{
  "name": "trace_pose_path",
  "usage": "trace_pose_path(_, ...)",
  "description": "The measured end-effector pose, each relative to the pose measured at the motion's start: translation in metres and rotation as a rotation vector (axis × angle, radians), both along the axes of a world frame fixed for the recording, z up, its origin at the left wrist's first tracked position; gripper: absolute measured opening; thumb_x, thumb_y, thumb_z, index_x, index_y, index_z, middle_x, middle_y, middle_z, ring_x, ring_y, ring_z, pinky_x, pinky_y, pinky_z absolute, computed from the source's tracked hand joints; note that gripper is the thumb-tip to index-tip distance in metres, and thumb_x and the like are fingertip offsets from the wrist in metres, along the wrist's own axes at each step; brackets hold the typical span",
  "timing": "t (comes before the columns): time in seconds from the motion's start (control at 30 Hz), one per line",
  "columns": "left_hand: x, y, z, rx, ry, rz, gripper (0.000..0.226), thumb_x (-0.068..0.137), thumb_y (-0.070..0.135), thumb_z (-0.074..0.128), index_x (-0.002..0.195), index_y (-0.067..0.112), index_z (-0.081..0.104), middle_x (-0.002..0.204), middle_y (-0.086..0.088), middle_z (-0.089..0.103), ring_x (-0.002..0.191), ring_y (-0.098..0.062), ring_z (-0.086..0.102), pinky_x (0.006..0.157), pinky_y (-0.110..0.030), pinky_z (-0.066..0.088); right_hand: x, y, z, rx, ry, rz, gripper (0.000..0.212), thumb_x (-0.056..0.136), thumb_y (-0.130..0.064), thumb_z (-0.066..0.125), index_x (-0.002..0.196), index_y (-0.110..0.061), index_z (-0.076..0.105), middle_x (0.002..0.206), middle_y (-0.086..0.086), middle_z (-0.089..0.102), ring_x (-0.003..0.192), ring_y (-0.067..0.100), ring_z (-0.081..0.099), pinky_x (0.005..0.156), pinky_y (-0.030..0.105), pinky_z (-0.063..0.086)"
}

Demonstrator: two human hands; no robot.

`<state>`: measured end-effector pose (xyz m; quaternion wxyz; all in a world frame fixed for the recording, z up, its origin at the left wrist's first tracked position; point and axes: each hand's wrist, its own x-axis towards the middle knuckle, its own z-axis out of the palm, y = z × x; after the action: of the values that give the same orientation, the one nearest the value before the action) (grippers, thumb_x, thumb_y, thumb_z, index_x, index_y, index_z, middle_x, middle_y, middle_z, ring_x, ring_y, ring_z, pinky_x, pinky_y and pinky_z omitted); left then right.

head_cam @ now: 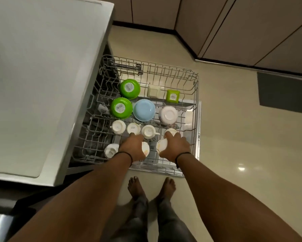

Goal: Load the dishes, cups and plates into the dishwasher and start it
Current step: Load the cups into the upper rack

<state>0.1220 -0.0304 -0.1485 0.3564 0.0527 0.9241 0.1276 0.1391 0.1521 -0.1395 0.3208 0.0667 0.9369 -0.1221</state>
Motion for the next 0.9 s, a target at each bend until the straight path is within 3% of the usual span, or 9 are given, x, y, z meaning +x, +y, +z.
trace_pose_path(0.17, 0.001, 0.015, -0.021, -0.097, 0.054, -0.095, 0.059, 0.067, 0.032, 0.077, 0.116, 0.017, 0.049, 0.121, -0.013, 0.046, 0.113, -0.037, 0.052, 0.088, -0.045, 0.049, 0.009, -0.013, -0.035, 0.053, 0.062, 0.033, 0.078, 0.069, -0.043, 0.075, 0.135, -0.025, 0.038, 0.129, 0.013, 0.045, 0.112, 0.035, 0.045, 0.092, 0.044, 0.04)
trace_pose_path(0.43, 0.011, 0.03, -0.049, -0.221, 0.154, -0.19, 0.056, 0.074, 0.03, 0.071, 0.124, 0.019, 0.047, 0.126, -0.016, 0.045, 0.116, -0.038, 0.048, 0.096, -0.046, 0.04, 0.029, -0.027, -0.068, 0.06, 0.135, 0.049, 0.062, 0.071, -0.033, 0.074, 0.122, -0.023, 0.042, 0.124, 0.014, 0.046, 0.108, 0.034, 0.045, 0.087, 0.043, 0.04)
trace_pose_path(0.67, 0.022, 0.03, -0.063, -0.247, 0.242, -0.3, 0.062, 0.072, 0.036, 0.071, 0.125, 0.016, 0.046, 0.123, -0.012, 0.05, 0.115, -0.031, 0.045, 0.096, -0.041, 0.033, 0.032, -0.029, -0.079, 0.014, 0.059, 0.01, 0.071, 0.073, -0.035, 0.077, 0.13, -0.026, 0.036, 0.128, 0.013, 0.044, 0.113, 0.032, 0.044, 0.089, 0.042, 0.044)
trace_pose_path(0.9, 0.019, 0.027, -0.073, -0.271, 0.181, -0.285, 0.076, 0.067, 0.06, 0.072, 0.127, 0.023, 0.044, 0.127, -0.011, 0.048, 0.116, -0.033, 0.046, 0.097, -0.048, 0.033, 0.031, -0.025, -0.085, -0.049, -0.055, -0.045, 0.094, 0.069, -0.052, 0.08, 0.14, -0.027, 0.024, 0.132, 0.013, 0.039, 0.118, 0.034, 0.042, 0.09, 0.045, 0.047)
